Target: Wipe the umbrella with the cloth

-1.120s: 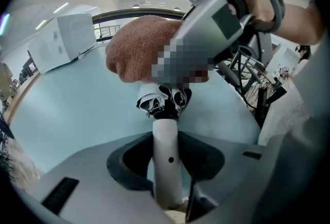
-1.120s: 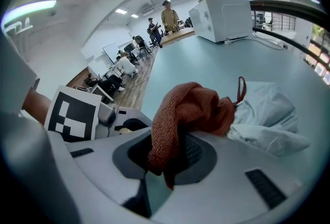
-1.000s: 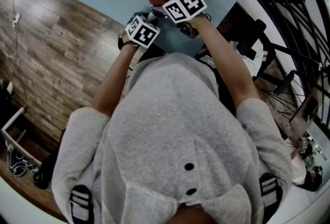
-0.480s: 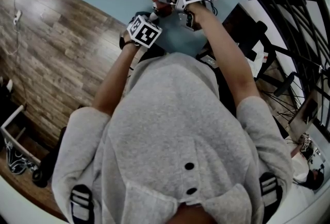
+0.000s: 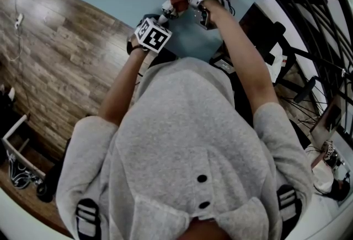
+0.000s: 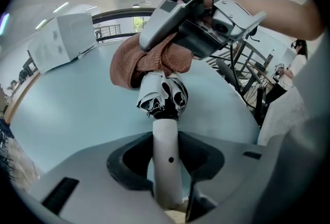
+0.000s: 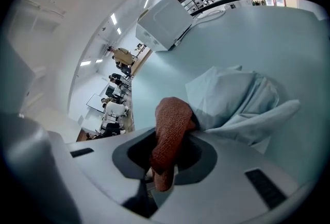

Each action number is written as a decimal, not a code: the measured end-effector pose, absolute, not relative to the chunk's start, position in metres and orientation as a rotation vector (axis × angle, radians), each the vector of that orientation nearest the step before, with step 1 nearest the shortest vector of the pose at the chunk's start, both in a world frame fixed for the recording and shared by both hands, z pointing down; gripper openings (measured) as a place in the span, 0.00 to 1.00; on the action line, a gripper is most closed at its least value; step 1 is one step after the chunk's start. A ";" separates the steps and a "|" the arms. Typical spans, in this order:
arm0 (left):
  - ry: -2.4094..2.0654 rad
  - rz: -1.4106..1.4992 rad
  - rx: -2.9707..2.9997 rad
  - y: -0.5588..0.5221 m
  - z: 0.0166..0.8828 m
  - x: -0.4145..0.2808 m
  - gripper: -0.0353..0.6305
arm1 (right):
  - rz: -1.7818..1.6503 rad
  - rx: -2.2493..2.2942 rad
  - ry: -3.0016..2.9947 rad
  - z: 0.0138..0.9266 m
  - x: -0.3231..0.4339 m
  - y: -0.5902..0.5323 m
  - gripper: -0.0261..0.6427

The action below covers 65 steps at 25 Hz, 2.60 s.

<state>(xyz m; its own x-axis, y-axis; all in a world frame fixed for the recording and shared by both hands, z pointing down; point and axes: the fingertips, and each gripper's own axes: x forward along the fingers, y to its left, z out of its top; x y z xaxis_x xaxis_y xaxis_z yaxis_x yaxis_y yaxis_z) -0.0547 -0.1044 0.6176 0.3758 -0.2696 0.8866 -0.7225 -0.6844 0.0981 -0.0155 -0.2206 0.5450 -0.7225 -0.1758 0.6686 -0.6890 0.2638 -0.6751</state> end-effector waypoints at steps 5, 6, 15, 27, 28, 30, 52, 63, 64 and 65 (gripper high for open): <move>-0.855 1.267 2.162 -0.102 0.619 -0.056 0.29 | 1.432 0.831 -2.073 0.544 -0.011 -0.228 0.16; -0.851 1.265 2.159 -0.101 0.619 -0.056 0.29 | 1.426 0.838 -2.071 0.544 -0.010 -0.230 0.16; -0.849 1.257 2.164 -0.102 0.618 -0.057 0.29 | 1.398 0.918 -2.073 0.538 0.001 -0.249 0.16; -0.850 1.265 2.161 -0.103 0.618 -0.056 0.29 | 1.404 1.025 -2.067 0.536 0.031 -0.271 0.16; -0.847 1.265 2.160 -0.103 0.618 -0.055 0.29 | 1.400 1.029 -2.068 0.536 0.033 -0.272 0.16; -0.842 1.263 2.160 -0.102 0.618 -0.054 0.29 | 1.387 1.037 -2.068 0.537 0.037 -0.273 0.16; -0.860 1.292 2.162 -0.105 0.619 -0.056 0.29 | 1.217 1.239 -2.024 0.534 0.114 -0.277 0.16; -0.856 1.292 2.156 -0.104 0.621 -0.053 0.29 | 1.200 1.305 -2.004 0.537 0.156 -0.232 0.16; -0.857 1.290 2.155 -0.103 0.621 -0.052 0.29 | 1.182 1.310 -2.011 0.534 0.161 -0.225 0.16; -0.859 1.291 2.148 -0.102 0.621 -0.052 0.29 | 1.157 1.316 -2.024 0.530 0.165 -0.219 0.16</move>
<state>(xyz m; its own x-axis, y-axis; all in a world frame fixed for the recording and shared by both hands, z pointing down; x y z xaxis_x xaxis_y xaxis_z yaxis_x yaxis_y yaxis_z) -0.0522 -0.1019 0.6214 0.3558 -0.2642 0.8964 -0.7249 -0.6835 0.0863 0.1655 -0.2187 0.5300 -0.4364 -0.5105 0.7409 -0.8975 0.1886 -0.3987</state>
